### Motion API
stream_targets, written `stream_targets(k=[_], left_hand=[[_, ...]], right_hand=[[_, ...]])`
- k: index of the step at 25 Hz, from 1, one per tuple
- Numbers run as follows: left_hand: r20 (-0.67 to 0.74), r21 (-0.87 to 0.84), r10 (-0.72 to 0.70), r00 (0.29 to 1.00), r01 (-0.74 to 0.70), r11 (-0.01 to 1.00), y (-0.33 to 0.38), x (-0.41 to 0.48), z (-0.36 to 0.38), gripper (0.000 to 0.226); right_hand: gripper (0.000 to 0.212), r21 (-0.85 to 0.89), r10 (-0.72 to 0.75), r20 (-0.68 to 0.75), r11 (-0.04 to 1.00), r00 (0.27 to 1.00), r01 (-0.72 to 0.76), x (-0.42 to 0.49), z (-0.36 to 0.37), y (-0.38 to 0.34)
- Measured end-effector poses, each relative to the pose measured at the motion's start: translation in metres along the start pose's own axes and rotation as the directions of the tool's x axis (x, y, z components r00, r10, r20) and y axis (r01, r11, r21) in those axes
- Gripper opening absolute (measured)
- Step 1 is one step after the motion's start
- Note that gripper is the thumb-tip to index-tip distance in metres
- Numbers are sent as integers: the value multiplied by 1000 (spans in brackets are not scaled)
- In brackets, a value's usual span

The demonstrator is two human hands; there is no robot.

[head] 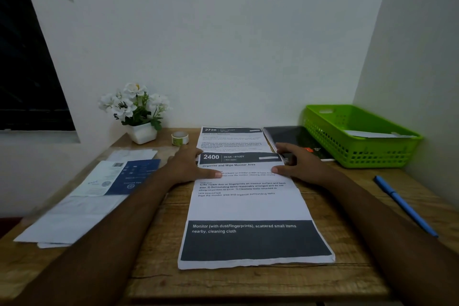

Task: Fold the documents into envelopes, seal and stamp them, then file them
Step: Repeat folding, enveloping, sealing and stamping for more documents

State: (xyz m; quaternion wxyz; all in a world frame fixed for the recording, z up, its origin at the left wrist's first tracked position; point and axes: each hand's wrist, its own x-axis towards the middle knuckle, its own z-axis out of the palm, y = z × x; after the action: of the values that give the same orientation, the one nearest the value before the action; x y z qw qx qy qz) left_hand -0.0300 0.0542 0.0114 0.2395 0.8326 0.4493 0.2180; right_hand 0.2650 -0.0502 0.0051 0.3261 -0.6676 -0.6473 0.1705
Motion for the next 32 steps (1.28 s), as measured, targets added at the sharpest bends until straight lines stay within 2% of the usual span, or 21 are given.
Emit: stream_targets(k=[1, 3, 5, 8, 11, 15, 20, 24, 28, 30, 32], left_hand=[[-9, -23, -17, 1000, 17, 1000, -1, 0, 0, 82], [-16, -57, -41, 999, 40, 998, -2, 1, 1, 96], [-21, -90, -17, 1000, 15, 996, -3, 2, 1, 100], [-24, -142, 31, 999, -34, 989, -2, 0, 0, 87], [-30, -142, 10, 1000, -14, 990, -3, -1, 1, 86], [-22, -80, 39, 999, -41, 996, -5, -1, 1, 73], [-33, -69, 38, 999, -41, 997, -10, 3, -2, 43], [-41, -60, 41, 998, -44, 997, -13, 2, -6, 30], [-55, -59, 41, 998, -45, 997, -14, 1, -7, 27], [-57, -57, 42, 998, -45, 997, -14, 2, -7, 25], [-58, -52, 42, 997, -45, 998, -13, 2, -8, 25]], right_hand=[[80, 23, -6, -17, 1000, 1000, 6, 0, 0, 0], [85, 53, 3, -55, 999, 998, -1, 1, 1, 2], [88, 62, 15, -81, 998, 997, -10, 1, 1, 4], [79, 51, 6, -100, 999, 995, -1, 2, 1, 6], [65, 57, -21, -119, 998, 993, 28, 2, 1, 6], [69, 111, -6, -146, 994, 989, 23, 1, 1, 6], [68, 121, -9, -150, 992, 989, 27, -1, 1, 4], [53, 108, -4, -141, 994, 990, 20, -3, 0, -1], [18, 90, -4, -123, 996, 992, 15, -5, -1, -3], [15, 88, 0, -114, 996, 994, 10, -5, -1, -4], [21, 77, -1, -113, 997, 994, 10, -5, -1, -4]])
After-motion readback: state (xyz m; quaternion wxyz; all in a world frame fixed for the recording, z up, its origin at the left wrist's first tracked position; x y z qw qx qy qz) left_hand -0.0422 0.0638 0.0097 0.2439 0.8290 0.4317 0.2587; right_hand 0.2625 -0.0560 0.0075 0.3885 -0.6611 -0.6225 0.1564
